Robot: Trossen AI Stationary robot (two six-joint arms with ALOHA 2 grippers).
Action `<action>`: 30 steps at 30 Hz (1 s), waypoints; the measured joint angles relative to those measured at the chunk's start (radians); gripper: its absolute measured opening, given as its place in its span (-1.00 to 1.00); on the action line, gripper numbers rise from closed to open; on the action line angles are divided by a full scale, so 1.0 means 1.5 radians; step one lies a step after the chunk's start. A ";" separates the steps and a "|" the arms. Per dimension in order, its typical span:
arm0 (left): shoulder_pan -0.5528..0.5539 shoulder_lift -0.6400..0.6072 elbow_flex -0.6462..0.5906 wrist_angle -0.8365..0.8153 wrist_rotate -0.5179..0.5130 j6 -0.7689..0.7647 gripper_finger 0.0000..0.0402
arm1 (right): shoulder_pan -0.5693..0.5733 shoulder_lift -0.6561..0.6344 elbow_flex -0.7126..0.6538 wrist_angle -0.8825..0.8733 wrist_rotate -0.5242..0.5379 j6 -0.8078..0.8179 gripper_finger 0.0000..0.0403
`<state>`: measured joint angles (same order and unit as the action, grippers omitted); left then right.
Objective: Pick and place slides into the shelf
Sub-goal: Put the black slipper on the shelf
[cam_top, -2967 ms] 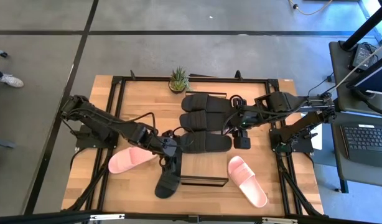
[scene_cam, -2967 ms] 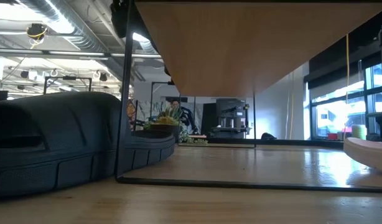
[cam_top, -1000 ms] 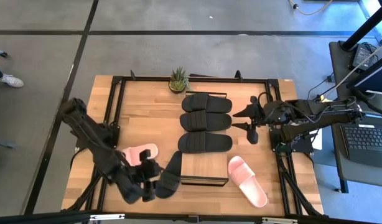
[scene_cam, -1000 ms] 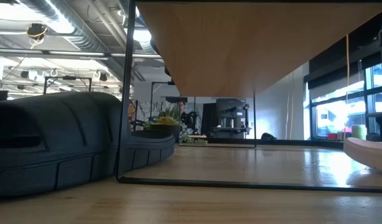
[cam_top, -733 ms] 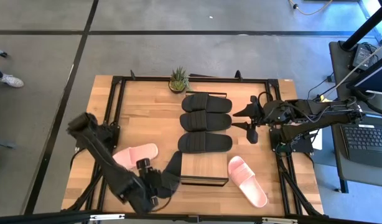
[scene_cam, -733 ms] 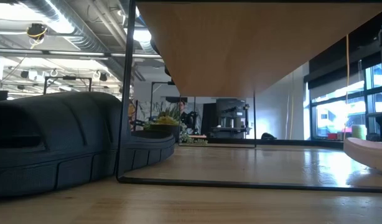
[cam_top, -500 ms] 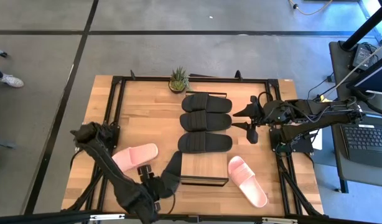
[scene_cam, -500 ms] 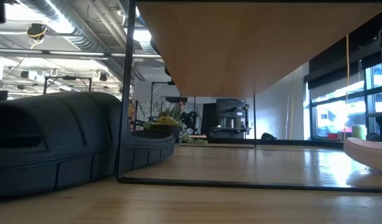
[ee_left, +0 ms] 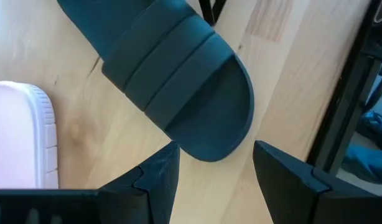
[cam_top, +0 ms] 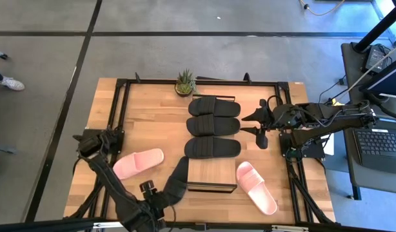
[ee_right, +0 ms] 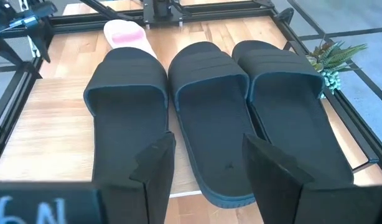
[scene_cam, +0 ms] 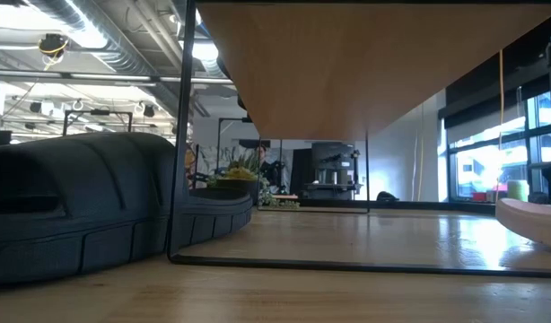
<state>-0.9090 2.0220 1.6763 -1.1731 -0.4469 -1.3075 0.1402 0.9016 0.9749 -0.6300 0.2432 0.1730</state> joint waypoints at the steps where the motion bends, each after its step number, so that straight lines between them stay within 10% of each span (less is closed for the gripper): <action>1: -0.002 0.000 0.000 0.000 0.000 0.000 -0.03 | 0.000 0.000 0.000 0.000 0.000 0.000 -0.07; 30: 0.010 0.100 -0.002 0.078 0.017 0.199 -0.03 | 0.000 0.001 0.000 -0.001 0.000 0.001 -0.07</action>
<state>-0.8933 2.1723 1.6730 -1.0568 -0.4221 -1.0092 0.1402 0.9024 0.9749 -0.6308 0.2436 0.1741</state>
